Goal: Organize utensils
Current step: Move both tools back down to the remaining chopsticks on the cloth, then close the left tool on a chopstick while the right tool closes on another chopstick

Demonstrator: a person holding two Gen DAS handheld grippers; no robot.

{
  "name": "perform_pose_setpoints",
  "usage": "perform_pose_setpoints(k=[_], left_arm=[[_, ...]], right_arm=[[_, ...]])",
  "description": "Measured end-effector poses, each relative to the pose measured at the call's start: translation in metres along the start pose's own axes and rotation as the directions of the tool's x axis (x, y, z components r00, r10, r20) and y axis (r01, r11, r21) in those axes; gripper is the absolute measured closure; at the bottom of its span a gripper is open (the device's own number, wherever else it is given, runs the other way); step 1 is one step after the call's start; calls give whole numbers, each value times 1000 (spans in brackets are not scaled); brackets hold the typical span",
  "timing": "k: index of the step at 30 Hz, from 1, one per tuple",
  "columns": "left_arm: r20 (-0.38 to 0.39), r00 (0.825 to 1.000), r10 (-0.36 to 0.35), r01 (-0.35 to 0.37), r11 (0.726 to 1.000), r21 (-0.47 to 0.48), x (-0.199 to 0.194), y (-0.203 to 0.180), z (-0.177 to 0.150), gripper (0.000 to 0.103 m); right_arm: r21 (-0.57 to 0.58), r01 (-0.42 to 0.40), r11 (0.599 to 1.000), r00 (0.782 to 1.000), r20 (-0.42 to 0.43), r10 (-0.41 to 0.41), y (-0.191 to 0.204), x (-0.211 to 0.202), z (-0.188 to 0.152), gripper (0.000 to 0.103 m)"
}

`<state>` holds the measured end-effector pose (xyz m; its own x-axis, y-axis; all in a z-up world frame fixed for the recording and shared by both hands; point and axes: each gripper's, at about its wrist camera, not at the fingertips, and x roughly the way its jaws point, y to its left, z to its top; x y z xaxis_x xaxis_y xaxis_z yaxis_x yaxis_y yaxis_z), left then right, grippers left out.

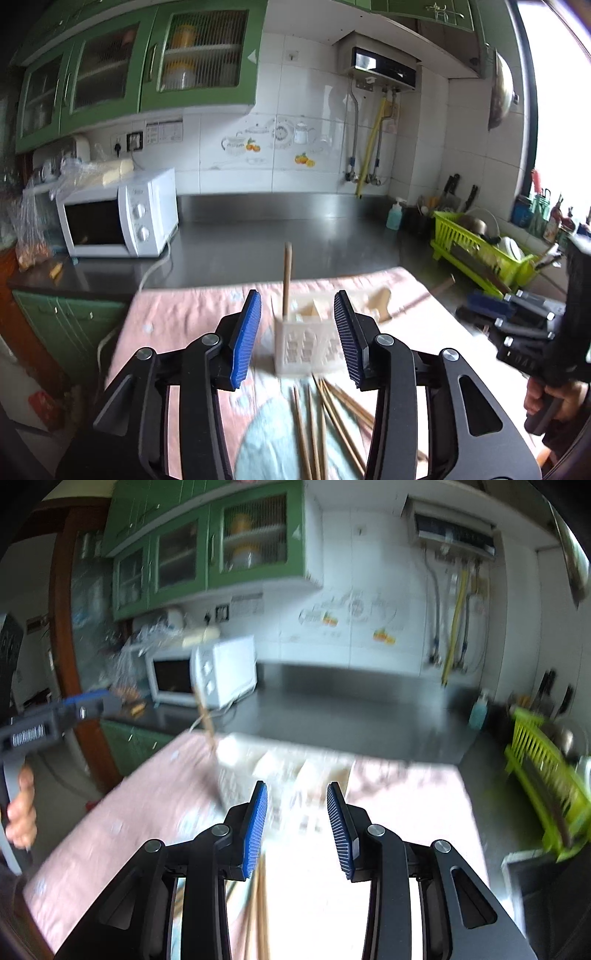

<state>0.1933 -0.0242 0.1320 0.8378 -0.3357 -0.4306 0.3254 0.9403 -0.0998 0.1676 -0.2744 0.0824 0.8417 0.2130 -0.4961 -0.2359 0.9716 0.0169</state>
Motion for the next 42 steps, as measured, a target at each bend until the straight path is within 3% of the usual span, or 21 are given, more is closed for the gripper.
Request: perform_pose_setpoints(k=[7,16,24,31,42], left_arm=[[-73,997,11,-13,1000,-22,-17,4,-70,61],[-217,976,-23,1,995,-98,-8,17,-149,61],[-321,945,-64,35,995,-97,11,12,-194,64],[-398,915,-64,28,995,-95,41,6,-210,76],[-439,898,-38,-8,995,-102,67,5,-219,86]], right_arm=[[33,-59,998,992,-108,62,21,-3,-84,73],[2,-77,997,974,-213,76,55,22,-143,78],[-21,-57,998,963,-264,49,58,44,-161,83],[-12,-58,998,957,-284,52,57,52,-165,85],[6,-70,998,954,-293,69,53,58,-167,88]])
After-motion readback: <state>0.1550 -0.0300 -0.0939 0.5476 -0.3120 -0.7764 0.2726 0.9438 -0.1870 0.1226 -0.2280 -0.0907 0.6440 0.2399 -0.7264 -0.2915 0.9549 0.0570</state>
